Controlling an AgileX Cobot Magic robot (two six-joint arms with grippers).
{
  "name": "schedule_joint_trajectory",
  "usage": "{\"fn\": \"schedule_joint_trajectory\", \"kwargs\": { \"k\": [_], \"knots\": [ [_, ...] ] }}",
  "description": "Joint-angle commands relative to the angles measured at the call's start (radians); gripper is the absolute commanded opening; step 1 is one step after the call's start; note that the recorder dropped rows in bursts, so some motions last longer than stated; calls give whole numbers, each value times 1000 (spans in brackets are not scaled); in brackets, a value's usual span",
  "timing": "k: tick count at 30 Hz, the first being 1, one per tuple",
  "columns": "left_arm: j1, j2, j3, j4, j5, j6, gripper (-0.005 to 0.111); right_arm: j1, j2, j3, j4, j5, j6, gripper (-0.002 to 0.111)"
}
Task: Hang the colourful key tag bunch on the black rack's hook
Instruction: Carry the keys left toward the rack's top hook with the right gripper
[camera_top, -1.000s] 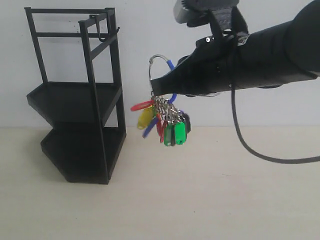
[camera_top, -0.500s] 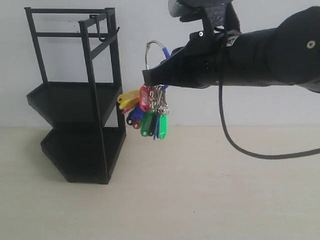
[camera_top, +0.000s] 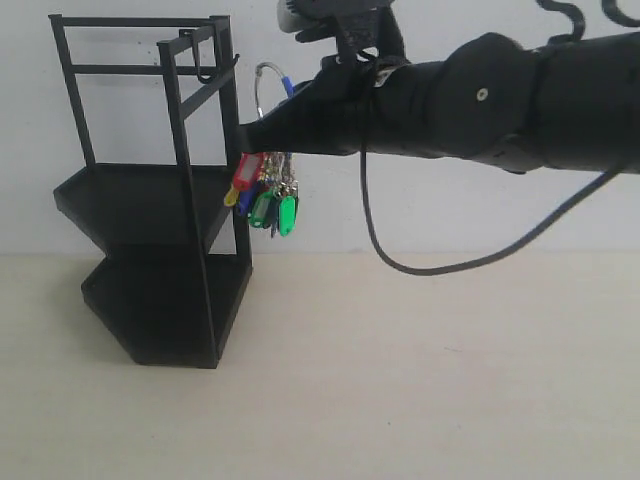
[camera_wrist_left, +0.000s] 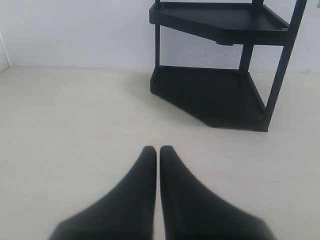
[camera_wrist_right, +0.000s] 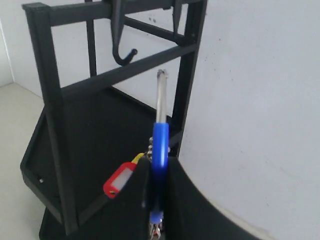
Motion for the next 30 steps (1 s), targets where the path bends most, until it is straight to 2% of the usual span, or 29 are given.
{"fn": "schedule_joint_trajectory", "kwargs": {
  "k": [1, 19, 30],
  "knots": [
    [2, 4, -2, 1, -3, 0, 4, 18, 62, -84, -8, -57, -51, 0],
    [2, 4, -2, 1, -3, 0, 4, 48, 159, -161, -8, -177, -94, 0],
    [2, 4, -2, 1, -3, 0, 4, 77, 182, -176, -8, -165, -94, 0]
  ]
}}
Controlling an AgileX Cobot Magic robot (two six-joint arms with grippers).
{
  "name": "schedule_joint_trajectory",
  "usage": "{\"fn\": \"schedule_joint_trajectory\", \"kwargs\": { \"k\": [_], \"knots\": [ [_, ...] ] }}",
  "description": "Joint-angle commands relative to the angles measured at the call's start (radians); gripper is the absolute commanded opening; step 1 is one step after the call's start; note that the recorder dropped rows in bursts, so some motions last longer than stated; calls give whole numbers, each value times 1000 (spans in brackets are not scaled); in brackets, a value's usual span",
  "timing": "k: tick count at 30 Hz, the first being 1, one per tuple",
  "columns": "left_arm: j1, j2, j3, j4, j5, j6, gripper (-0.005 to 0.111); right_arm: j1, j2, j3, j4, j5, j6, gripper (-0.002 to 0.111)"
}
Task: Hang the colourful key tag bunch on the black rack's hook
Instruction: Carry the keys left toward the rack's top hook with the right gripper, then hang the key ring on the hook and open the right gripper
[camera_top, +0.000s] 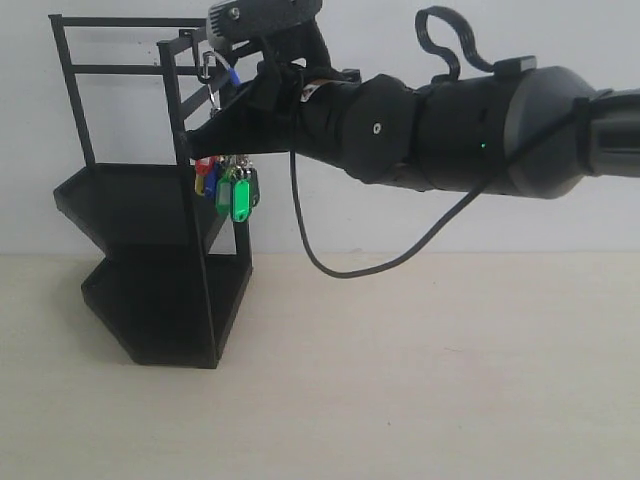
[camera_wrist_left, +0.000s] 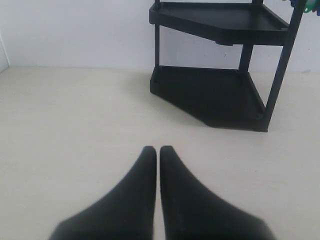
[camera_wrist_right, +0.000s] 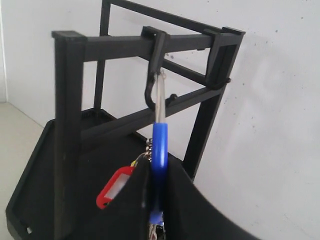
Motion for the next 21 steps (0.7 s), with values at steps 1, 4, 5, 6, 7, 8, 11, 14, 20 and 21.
{"fn": "schedule_joint_trajectory", "kwargs": {
  "k": [1, 4, 5, 6, 7, 8, 11, 14, 20, 21],
  "knots": [
    [2, 4, -2, 1, -3, 0, 4, 12, 4, -14, -4, -28, -8, 0],
    [2, 4, -2, 1, -3, 0, 4, 13, 14, -14, -4, -28, -8, 0],
    [2, 4, -2, 1, -3, 0, 4, 13, 17, -14, -4, -28, -8, 0],
    [2, 4, -2, 1, -3, 0, 4, 13, 17, -14, -4, -26, -8, 0],
    [2, 4, -2, 1, -3, 0, 4, 13, 19, -14, -4, -25, -8, 0],
    [2, 4, -2, 1, -3, 0, 4, 13, 19, -14, -4, -25, -8, 0],
    [2, 4, -2, 1, -3, 0, 4, 15, 19, -14, -4, -33, -8, 5],
    [2, 4, -2, 1, -3, 0, 4, 15, 19, -14, -4, -33, -8, 35],
    [2, 4, -2, 1, -3, 0, 4, 15, 11, -14, 6, -29, -8, 58],
    [2, 4, -2, 1, -3, 0, 4, 15, 4, -14, 20, -23, -8, 58]
  ]
}}
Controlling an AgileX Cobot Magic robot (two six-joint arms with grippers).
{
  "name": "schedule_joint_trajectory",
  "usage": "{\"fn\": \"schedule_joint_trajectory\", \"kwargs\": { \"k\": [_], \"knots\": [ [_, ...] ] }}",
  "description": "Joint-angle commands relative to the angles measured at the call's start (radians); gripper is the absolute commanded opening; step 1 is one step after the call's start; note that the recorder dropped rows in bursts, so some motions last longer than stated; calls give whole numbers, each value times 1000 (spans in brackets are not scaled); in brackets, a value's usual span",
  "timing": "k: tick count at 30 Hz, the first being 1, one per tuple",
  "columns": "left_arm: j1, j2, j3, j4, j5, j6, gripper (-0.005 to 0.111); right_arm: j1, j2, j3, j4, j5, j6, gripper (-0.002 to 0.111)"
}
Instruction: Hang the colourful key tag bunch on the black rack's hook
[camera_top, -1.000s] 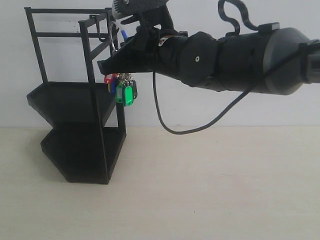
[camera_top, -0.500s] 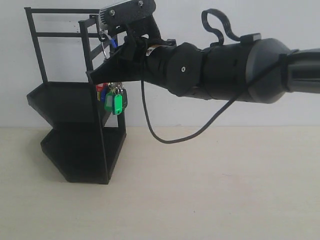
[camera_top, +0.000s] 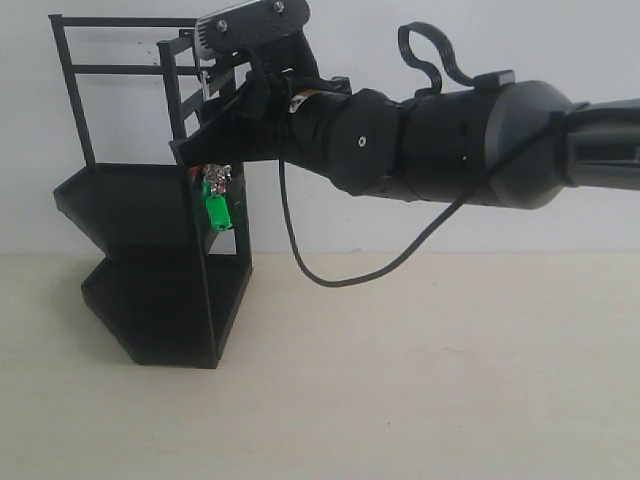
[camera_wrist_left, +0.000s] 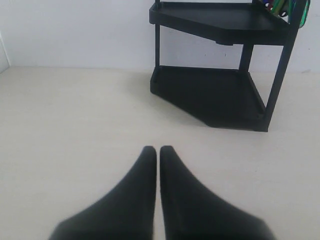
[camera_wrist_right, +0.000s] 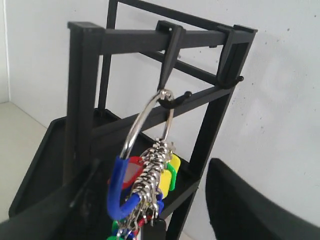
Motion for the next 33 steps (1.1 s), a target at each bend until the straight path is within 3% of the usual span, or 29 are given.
{"fn": "schedule_joint_trajectory", "kwargs": {
  "k": [1, 8, 10, 15, 26, 33],
  "knots": [
    [2, 4, -2, 1, -3, 0, 4, 2, -31, -5, 34, 13, -4, 58],
    [2, 4, -2, 1, -3, 0, 4, 0, -134, -5, 49, 171, -1, 58],
    [2, 4, -2, 1, -3, 0, 4, 0, -168, -5, 49, 237, -1, 51],
    [2, 4, -2, 1, -3, 0, 4, -2, -234, 96, 55, 411, 48, 0],
    [2, 4, -2, 1, -3, 0, 4, -21, -531, 499, 54, 386, 124, 0],
    [2, 4, -2, 1, -3, 0, 4, -21, -576, 538, 54, 540, 183, 0]
  ]
}}
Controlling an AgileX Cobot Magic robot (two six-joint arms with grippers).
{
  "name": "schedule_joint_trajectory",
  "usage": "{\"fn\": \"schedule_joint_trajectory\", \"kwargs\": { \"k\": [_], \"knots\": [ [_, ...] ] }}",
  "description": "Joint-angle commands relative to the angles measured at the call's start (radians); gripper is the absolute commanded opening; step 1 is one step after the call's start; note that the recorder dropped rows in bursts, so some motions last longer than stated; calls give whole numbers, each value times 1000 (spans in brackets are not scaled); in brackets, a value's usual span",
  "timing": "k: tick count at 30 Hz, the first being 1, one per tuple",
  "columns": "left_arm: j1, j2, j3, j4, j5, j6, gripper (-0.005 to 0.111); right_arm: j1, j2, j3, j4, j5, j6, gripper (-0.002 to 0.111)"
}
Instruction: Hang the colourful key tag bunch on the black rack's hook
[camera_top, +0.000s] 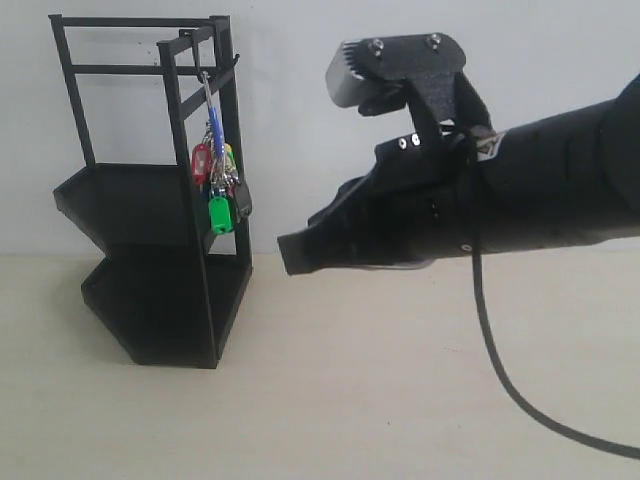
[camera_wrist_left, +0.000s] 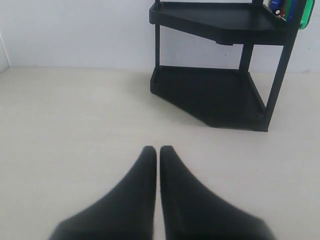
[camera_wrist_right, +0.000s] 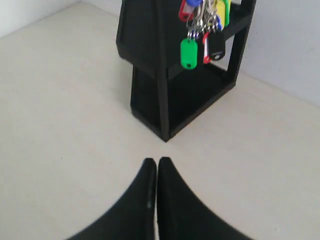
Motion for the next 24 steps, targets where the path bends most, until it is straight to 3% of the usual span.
{"fn": "schedule_joint_trajectory", "kwargs": {
  "k": [1, 18, 24],
  "knots": [
    [2, 4, -2, 1, -3, 0, 4, -3, -16, 7, 1, 64, 17, 0],
    [2, 4, -2, 1, -3, 0, 4, -3, -16, 7, 1, 64, 17, 0],
    [2, 4, -2, 1, -3, 0, 4, -3, -44, 7, 0, 168, 63, 0]
  ]
}}
